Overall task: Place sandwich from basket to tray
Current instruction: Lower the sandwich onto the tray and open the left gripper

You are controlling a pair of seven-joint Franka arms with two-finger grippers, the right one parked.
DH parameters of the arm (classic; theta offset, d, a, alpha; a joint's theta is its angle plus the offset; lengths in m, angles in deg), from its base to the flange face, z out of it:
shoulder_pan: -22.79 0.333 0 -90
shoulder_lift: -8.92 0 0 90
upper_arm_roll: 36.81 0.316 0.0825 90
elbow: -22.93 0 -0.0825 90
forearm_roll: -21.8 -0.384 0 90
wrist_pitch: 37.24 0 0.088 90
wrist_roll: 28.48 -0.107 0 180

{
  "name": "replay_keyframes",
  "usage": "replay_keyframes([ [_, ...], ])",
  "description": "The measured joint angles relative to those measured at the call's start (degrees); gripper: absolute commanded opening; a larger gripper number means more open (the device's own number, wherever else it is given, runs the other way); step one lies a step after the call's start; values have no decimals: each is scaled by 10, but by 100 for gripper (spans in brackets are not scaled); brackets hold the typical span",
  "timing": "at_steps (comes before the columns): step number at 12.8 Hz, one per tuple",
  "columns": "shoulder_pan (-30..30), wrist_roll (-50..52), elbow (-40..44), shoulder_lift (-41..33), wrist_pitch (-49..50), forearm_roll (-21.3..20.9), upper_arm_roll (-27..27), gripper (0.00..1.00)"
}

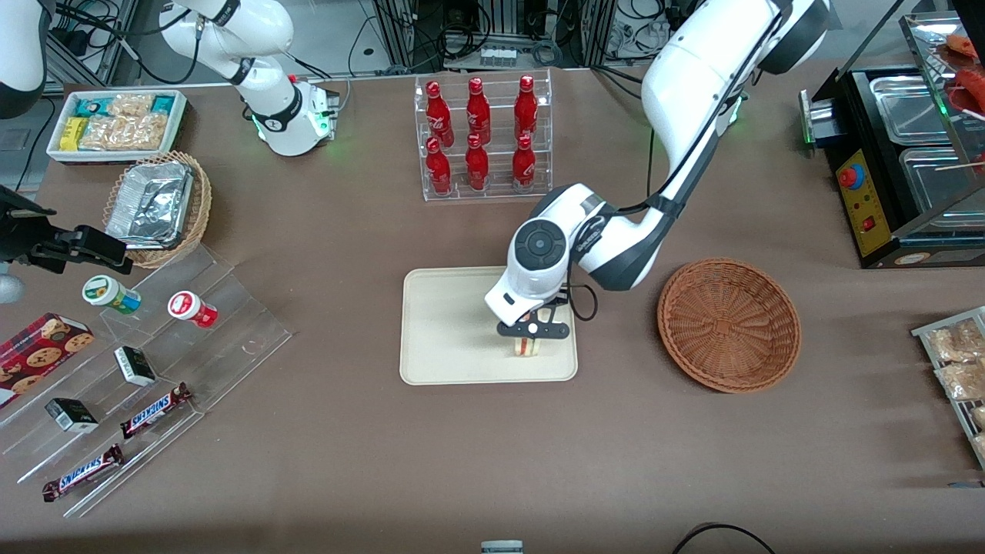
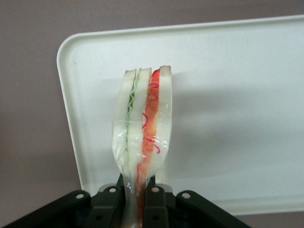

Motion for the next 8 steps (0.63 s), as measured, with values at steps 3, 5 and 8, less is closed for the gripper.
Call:
replay_keyframes([
  [3,-1,5,18,25,0,-6,0,0],
  [5,-2,7,24,35,0,-15,0,1],
  [8,-5,9,30,43,0,-19,0,100],
])
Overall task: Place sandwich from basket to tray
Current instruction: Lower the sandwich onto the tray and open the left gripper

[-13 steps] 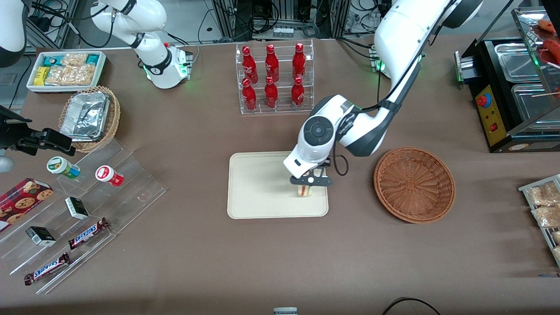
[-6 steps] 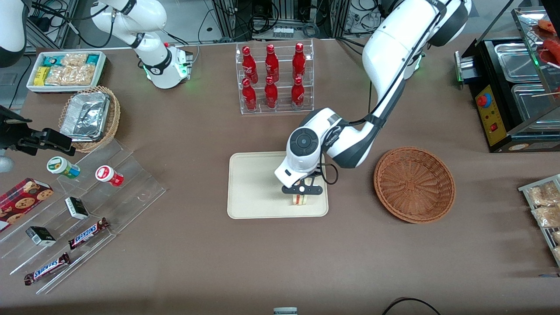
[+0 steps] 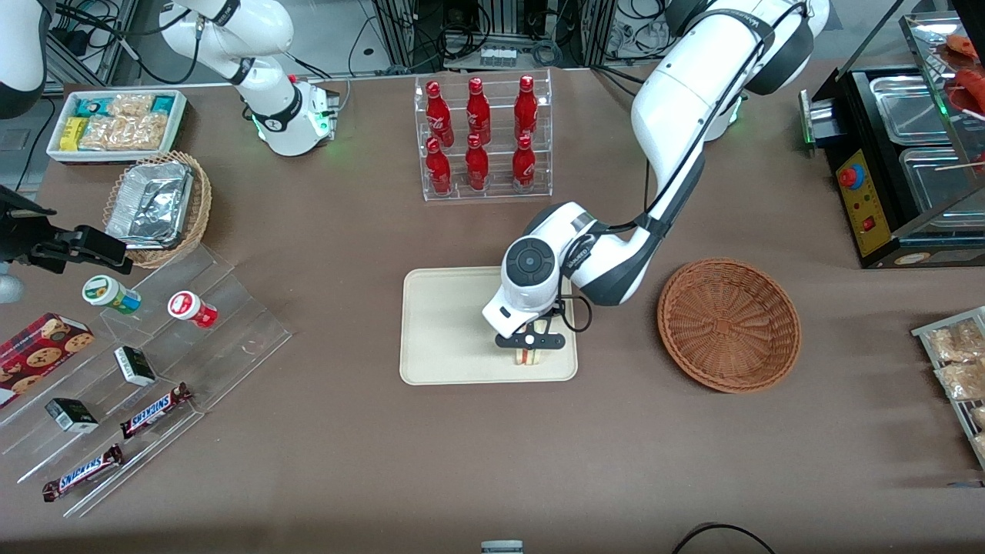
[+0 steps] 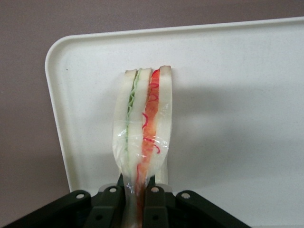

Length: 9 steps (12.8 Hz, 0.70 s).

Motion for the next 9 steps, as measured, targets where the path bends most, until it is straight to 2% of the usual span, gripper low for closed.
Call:
replay_keyframes([
  [9,0,15,21,-9,0,-4,3,100],
])
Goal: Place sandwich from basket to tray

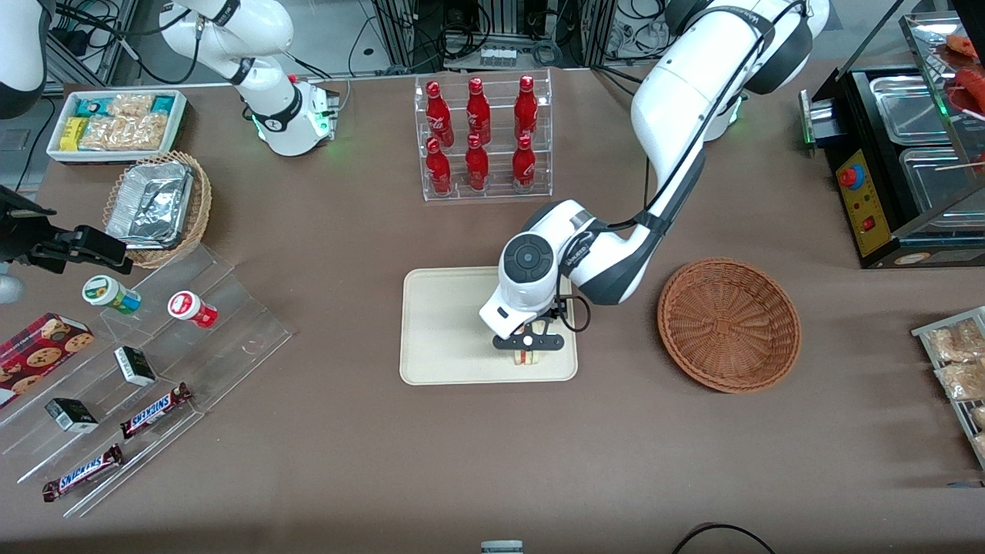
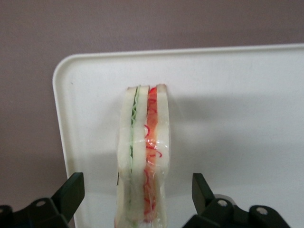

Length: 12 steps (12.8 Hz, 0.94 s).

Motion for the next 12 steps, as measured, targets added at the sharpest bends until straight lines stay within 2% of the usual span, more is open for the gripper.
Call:
replay_keyframes([
  [5,34,8,9,-52,18,0,4,100],
  [12,140,6,10,-137,116,7,5,100],
])
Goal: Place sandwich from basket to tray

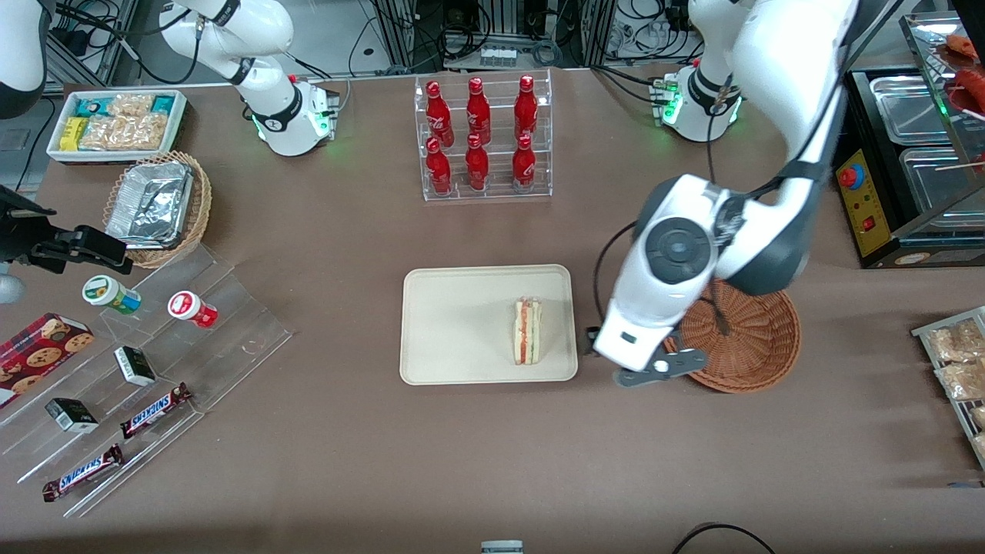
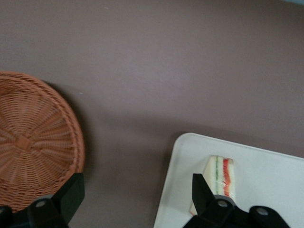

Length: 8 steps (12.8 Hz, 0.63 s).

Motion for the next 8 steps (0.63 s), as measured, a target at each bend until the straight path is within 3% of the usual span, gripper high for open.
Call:
replay_keyframes([
  [5,81,-100,0,-61,90,30,0,100],
  [8,100,-174,-12,-113,136,34,11,100],
])
